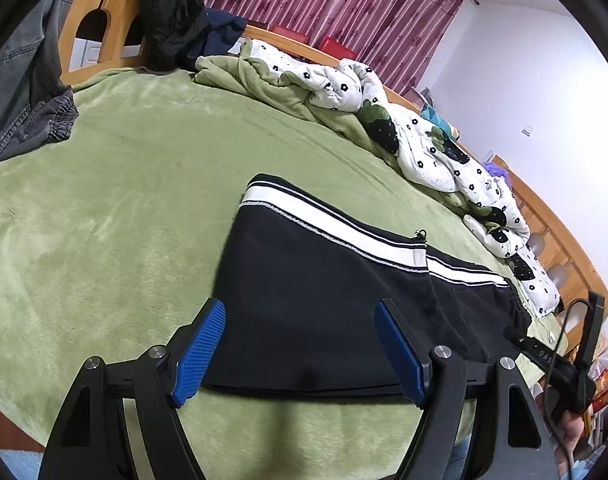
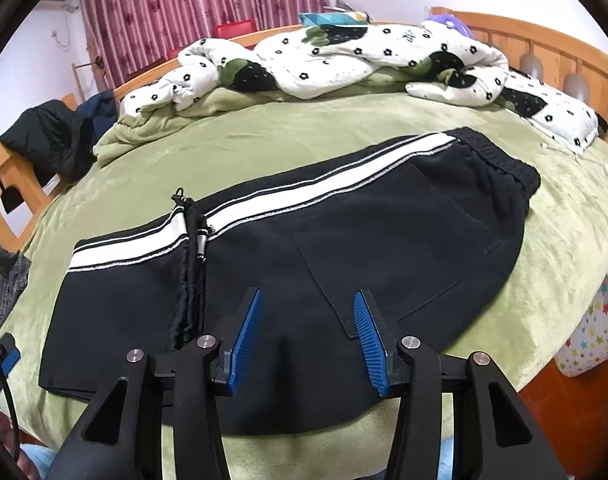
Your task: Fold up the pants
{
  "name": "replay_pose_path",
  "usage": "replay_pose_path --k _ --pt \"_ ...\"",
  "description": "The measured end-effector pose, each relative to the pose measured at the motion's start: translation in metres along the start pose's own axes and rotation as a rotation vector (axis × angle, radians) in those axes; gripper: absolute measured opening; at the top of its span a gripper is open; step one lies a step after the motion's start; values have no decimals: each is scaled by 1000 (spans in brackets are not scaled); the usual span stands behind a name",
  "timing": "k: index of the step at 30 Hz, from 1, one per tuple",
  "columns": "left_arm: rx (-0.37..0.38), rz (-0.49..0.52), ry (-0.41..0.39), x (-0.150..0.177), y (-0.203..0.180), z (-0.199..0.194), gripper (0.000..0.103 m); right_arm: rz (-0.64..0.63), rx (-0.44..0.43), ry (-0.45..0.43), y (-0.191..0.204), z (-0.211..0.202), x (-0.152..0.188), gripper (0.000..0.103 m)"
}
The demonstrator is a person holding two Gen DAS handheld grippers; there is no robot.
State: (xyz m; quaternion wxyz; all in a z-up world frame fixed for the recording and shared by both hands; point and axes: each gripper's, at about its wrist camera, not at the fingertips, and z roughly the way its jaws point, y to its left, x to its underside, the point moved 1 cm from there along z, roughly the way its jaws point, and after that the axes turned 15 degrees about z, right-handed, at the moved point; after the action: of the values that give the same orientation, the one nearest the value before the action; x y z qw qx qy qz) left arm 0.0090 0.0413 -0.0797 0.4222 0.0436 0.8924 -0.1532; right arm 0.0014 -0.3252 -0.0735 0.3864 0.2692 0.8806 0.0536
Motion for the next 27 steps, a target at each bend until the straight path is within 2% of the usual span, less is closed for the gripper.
replay_pose_path --k 6,10,15,18,22,27 --pt "17 19 -22 -7 -16 -12 75 -17 21 -30 -3 -1 3 48" --pt "-35 55 -29 -6 -27 -14 75 -14 6 -37 -11 -4 0 50" --pt "-68 108 -28 -6 -39 -19 75 -35 36 -120 -28 -20 -6 50" --pt "-85 165 -45 -11 -49 -32 75 -24 22 -128 -43 -31 -12 50" --pt "-52 247 -88 -26 -60 -59 75 -38 11 -113 -62 -42 -18 50" --pt "-94 291 -114 -47 -69 -89 75 -20 -7 -108 -87 -50 -22 50"
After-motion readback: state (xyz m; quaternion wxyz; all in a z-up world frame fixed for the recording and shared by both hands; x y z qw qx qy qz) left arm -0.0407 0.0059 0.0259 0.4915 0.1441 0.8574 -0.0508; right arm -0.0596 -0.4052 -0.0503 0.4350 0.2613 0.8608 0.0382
